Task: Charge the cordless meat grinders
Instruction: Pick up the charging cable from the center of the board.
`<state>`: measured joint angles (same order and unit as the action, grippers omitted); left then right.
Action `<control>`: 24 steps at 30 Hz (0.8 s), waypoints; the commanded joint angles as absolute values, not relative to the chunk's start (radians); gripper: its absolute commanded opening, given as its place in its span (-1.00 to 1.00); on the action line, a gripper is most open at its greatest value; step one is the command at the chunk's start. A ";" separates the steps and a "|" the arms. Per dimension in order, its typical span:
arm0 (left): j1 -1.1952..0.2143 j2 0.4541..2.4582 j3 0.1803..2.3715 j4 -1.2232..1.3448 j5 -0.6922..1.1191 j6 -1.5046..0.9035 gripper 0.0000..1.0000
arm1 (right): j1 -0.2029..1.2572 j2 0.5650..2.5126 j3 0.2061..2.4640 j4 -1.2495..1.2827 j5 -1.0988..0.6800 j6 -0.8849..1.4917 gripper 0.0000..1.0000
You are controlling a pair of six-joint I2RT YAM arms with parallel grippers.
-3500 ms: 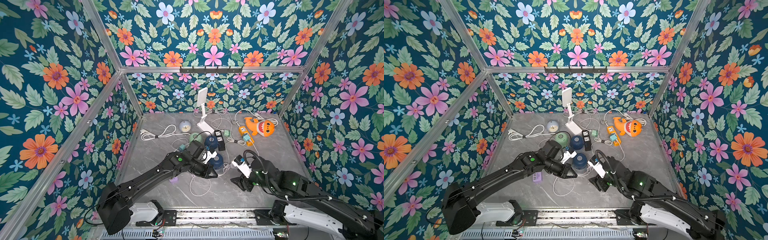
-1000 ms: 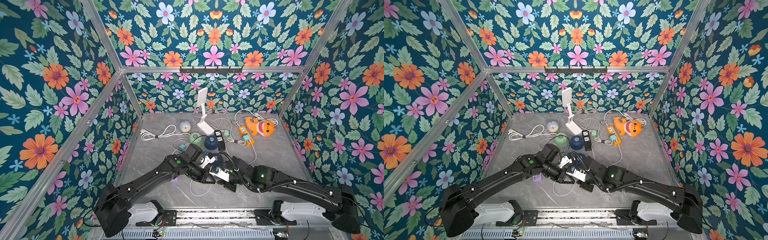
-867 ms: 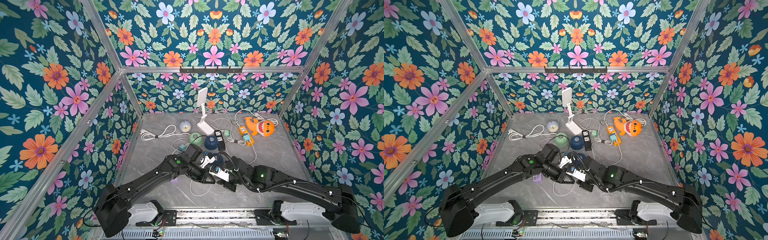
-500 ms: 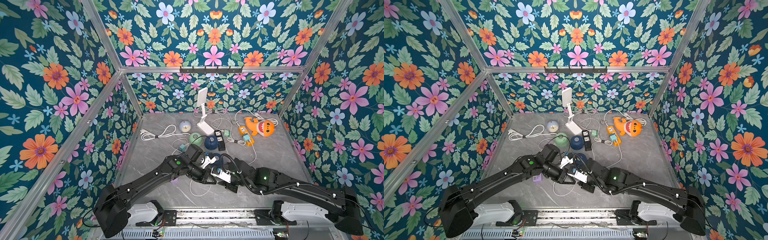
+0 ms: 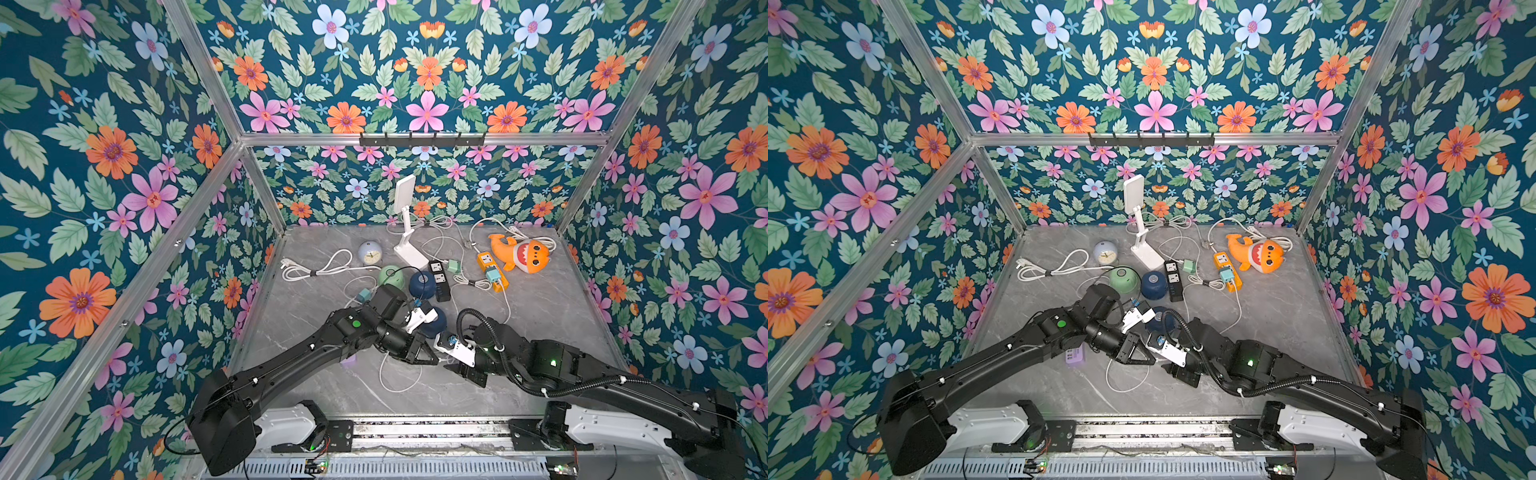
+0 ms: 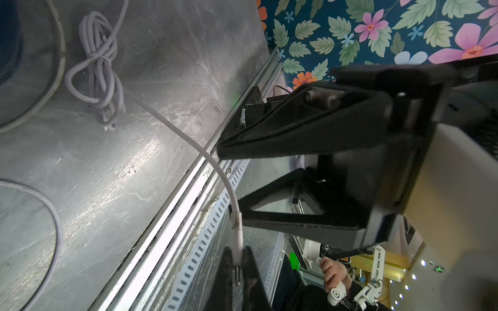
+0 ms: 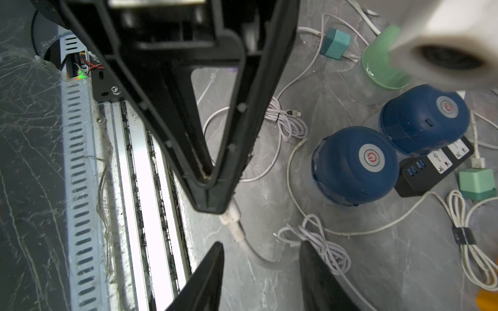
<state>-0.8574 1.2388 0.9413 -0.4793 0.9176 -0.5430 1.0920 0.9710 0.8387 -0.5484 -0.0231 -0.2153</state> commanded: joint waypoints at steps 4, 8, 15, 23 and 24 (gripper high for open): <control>-0.857 1.254 0.966 -0.532 0.945 -0.514 -1.00 | 1.092 0.949 0.818 -0.525 -0.017 -0.220 -0.03; -0.857 1.261 0.971 -0.537 0.953 -0.515 -1.00 | 1.092 0.966 0.822 -0.497 -0.029 -0.233 -0.06; -0.857 1.266 0.969 -0.529 0.969 -0.524 -1.00 | 1.092 1.014 0.845 -0.476 -0.044 -0.255 -0.13; -0.857 1.269 0.965 -0.526 0.979 -0.527 -1.00 | 1.092 1.012 0.850 -0.464 -0.047 -0.257 -0.22; -0.856 1.270 0.966 -0.525 0.980 -0.527 -1.00 | 1.092 1.012 0.851 -0.465 -0.051 -0.257 -0.24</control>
<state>-0.8574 1.2663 0.9653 -0.5316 0.9524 -0.5285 1.0920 1.0126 0.8421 -0.4911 -0.0429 -0.2451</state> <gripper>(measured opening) 0.073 0.384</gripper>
